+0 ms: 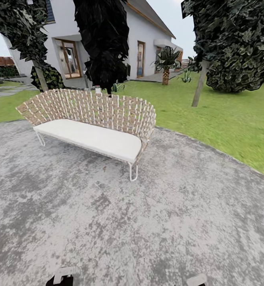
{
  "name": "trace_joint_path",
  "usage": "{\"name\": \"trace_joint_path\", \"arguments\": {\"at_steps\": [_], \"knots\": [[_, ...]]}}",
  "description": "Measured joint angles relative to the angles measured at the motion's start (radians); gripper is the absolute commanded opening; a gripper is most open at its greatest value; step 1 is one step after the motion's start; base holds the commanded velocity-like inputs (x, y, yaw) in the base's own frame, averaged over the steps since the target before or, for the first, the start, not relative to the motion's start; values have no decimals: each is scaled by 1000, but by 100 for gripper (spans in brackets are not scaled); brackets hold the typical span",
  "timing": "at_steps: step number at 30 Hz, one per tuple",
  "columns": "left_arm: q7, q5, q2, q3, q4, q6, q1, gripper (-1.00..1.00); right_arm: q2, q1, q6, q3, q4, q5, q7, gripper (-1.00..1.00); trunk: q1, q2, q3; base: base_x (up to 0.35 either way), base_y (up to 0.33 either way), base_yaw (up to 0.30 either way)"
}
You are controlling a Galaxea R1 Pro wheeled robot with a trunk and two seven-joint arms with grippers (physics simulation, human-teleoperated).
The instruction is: In the garden, pick up the pesticide atomizer on the floor and spray pesticide onto both trees until each tree trunk is fully covered.
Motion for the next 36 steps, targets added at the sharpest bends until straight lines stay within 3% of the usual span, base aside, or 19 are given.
{"name": "trace_joint_path", "arguments": {"at_steps": [9,36], "knots": [[0,0,0,0,0,-1,0,-100,0,0,0,0,0,0,0,100,0,0,0,148,114,278],[1,-1,-2,-2,-1,1,0,-100,0,0,0,0,0,1,0,100,0,0,0,11,2,278]]}}
